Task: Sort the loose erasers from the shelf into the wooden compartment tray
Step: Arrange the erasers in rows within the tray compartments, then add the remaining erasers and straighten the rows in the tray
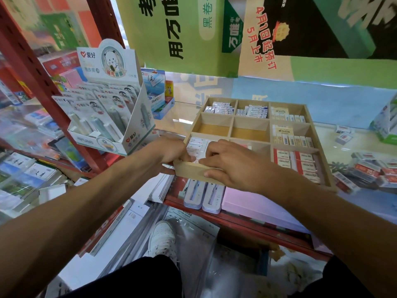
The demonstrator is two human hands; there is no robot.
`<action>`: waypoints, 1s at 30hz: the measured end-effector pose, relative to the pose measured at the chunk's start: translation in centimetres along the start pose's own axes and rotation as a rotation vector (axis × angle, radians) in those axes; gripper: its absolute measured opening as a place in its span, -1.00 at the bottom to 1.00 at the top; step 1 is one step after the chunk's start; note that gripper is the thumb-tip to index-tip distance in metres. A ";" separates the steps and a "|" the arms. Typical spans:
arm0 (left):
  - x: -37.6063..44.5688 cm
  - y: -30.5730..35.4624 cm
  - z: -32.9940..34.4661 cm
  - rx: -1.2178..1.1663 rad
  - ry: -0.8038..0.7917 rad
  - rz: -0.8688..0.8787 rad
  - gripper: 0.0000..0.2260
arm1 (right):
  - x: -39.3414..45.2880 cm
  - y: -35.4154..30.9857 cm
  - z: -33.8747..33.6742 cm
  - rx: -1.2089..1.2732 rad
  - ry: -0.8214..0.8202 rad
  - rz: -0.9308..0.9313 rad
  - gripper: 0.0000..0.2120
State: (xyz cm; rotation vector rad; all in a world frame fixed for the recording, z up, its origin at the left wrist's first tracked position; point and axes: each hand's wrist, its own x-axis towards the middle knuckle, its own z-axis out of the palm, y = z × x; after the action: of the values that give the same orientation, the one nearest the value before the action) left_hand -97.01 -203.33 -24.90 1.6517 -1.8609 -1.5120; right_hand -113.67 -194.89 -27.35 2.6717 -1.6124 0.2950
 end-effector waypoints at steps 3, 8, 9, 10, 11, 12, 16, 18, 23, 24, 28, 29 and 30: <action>0.0 -0.8 -0.1 -0.041 0.033 0.039 -0.78 | -0.9 0.0 1.1 0.037 0.123 0.045 -0.68; 0.1 -2.8 0.3 -0.035 0.162 0.193 -0.69 | -2.1 -0.1 1.1 0.171 0.205 0.114 -0.79; 0.1 -3.1 0.5 0.032 0.232 0.282 -0.70 | -2.2 -0.2 1.0 0.209 0.234 0.143 -0.79; 0.0 -3.4 0.7 0.123 0.308 0.386 -0.71 | -2.3 -0.2 0.9 0.245 0.264 0.175 -0.78; 0.0 -3.6 0.9 0.211 0.377 0.499 -0.72 | -2.5 -0.2 0.8 0.272 0.293 0.204 -0.78; 0.0 -3.7 1.1 0.283 0.425 0.609 -0.72 | -2.7 -0.2 0.7 0.284 0.315 0.230 -0.78; -0.7 -3.0 2.3 0.460 0.364 0.855 -0.83 | -3.7 0.0 -0.4 0.317 0.312 0.313 -0.78; -1.1 -2.3 3.3 0.514 0.286 0.891 -0.81 | -4.6 0.3 -1.2 0.331 0.322 0.340 -0.80; -2.0 -0.4 5.8 0.508 0.185 0.986 -0.80 | -8.1 1.5 -3.3 0.300 0.323 0.450 -0.83; -2.1 0.2 6.3 0.509 0.157 0.996 -0.82 | -9.1 1.7 -3.7 0.298 0.328 0.484 -0.83; -2.7 2.6 8.8 0.487 -0.017 1.006 -0.84 | -13.3 3.2 -5.0 0.247 0.365 0.629 -0.83; -2.8 3.3 9.6 0.496 -0.046 1.009 -0.84 | -14.2 3.5 -5.0 0.231 0.354 0.662 -0.83; -2.9 3.9 10.4 0.520 -0.071 1.008 -0.83 | -15.1 3.8 -5.0 0.221 0.335 0.682 -0.82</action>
State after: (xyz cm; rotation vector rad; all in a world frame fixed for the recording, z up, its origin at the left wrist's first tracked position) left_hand -105.93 -196.13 -25.11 0.5156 -2.6378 -0.6849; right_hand -124.67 -182.93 -25.25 1.9308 -2.4024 0.9080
